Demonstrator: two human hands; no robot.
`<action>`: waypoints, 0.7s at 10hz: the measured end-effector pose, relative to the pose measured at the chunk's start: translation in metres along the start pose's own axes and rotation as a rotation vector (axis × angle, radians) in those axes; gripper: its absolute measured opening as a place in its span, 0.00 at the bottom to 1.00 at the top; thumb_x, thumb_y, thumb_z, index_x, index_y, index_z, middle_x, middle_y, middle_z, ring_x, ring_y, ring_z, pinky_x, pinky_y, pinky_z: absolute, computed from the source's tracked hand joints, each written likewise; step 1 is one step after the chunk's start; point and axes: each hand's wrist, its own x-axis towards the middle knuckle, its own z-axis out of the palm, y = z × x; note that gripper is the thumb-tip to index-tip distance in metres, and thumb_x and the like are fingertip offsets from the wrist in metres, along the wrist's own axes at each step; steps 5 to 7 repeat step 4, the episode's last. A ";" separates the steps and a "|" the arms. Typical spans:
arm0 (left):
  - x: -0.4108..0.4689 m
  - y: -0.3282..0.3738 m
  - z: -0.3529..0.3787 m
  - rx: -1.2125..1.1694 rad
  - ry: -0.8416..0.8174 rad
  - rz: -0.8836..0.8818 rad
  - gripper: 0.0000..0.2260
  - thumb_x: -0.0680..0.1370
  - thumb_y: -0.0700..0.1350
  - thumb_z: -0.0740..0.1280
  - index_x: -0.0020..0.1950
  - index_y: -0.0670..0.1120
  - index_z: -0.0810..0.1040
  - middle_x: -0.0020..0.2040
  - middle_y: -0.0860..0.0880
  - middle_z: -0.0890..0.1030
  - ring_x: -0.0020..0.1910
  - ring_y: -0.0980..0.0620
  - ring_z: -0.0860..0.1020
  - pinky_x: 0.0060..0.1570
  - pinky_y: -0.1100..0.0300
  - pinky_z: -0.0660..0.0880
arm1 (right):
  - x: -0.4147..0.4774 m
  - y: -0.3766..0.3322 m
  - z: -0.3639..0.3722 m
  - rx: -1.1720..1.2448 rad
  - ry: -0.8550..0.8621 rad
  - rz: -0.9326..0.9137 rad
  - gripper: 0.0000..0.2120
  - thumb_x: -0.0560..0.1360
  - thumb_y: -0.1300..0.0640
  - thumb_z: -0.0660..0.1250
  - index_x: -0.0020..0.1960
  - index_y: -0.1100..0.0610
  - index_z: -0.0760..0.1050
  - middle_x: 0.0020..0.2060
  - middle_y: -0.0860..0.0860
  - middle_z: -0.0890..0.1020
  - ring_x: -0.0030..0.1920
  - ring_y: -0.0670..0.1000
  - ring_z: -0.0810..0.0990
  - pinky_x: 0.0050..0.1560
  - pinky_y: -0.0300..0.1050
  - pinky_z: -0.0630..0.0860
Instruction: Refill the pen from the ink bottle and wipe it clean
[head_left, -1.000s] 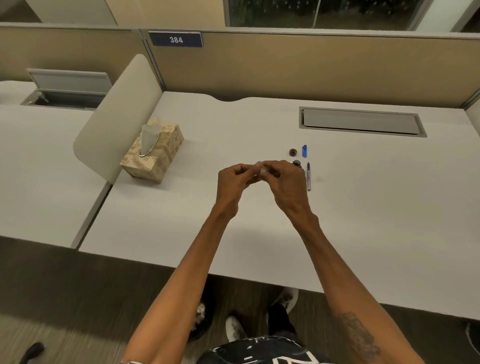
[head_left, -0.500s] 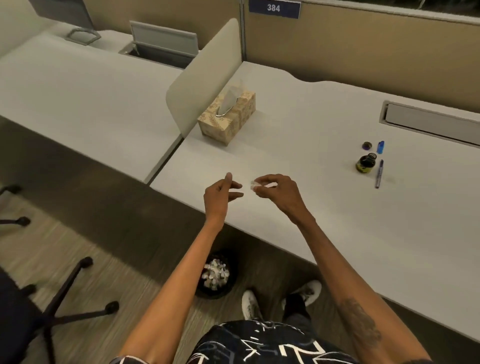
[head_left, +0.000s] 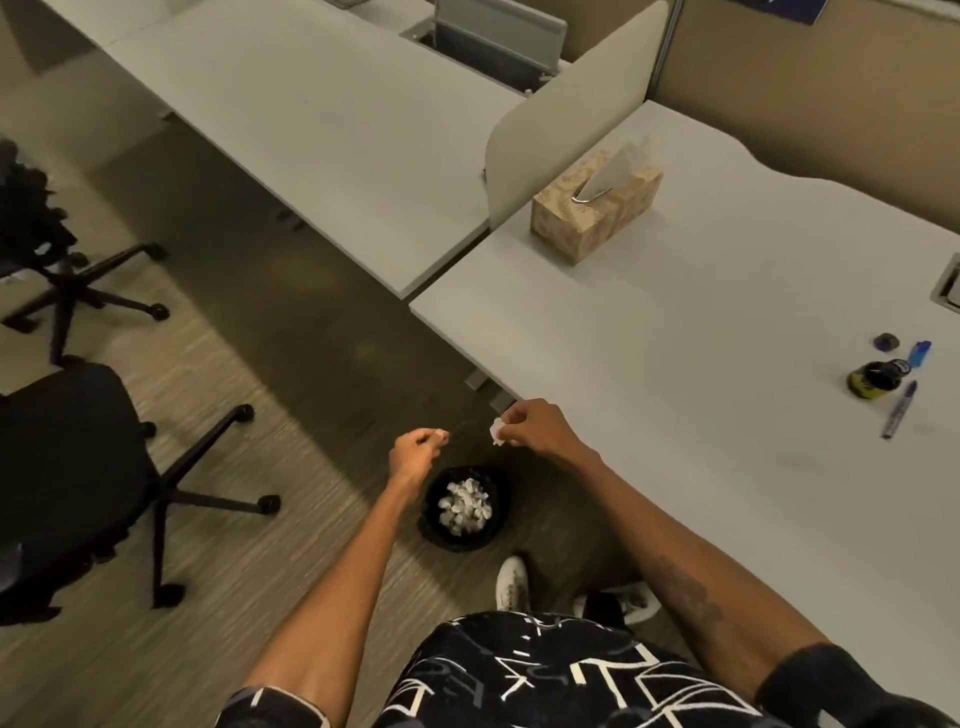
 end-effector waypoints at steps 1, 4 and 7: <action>0.000 -0.034 -0.020 -0.061 0.057 -0.084 0.04 0.79 0.48 0.68 0.48 0.52 0.82 0.52 0.50 0.86 0.50 0.52 0.82 0.50 0.57 0.77 | 0.009 -0.003 0.032 -0.075 -0.029 0.009 0.07 0.72 0.55 0.73 0.48 0.55 0.81 0.46 0.52 0.84 0.47 0.49 0.82 0.56 0.50 0.80; -0.005 -0.058 -0.032 -0.173 0.108 -0.088 0.04 0.80 0.46 0.67 0.49 0.50 0.81 0.51 0.49 0.84 0.49 0.51 0.80 0.42 0.59 0.73 | 0.010 -0.025 0.064 -0.085 -0.106 0.004 0.27 0.74 0.52 0.73 0.69 0.59 0.71 0.63 0.58 0.79 0.63 0.56 0.77 0.65 0.51 0.74; -0.005 -0.058 -0.032 -0.173 0.108 -0.088 0.04 0.80 0.46 0.67 0.49 0.50 0.81 0.51 0.49 0.84 0.49 0.51 0.80 0.42 0.59 0.73 | 0.010 -0.025 0.064 -0.085 -0.106 0.004 0.27 0.74 0.52 0.73 0.69 0.59 0.71 0.63 0.58 0.79 0.63 0.56 0.77 0.65 0.51 0.74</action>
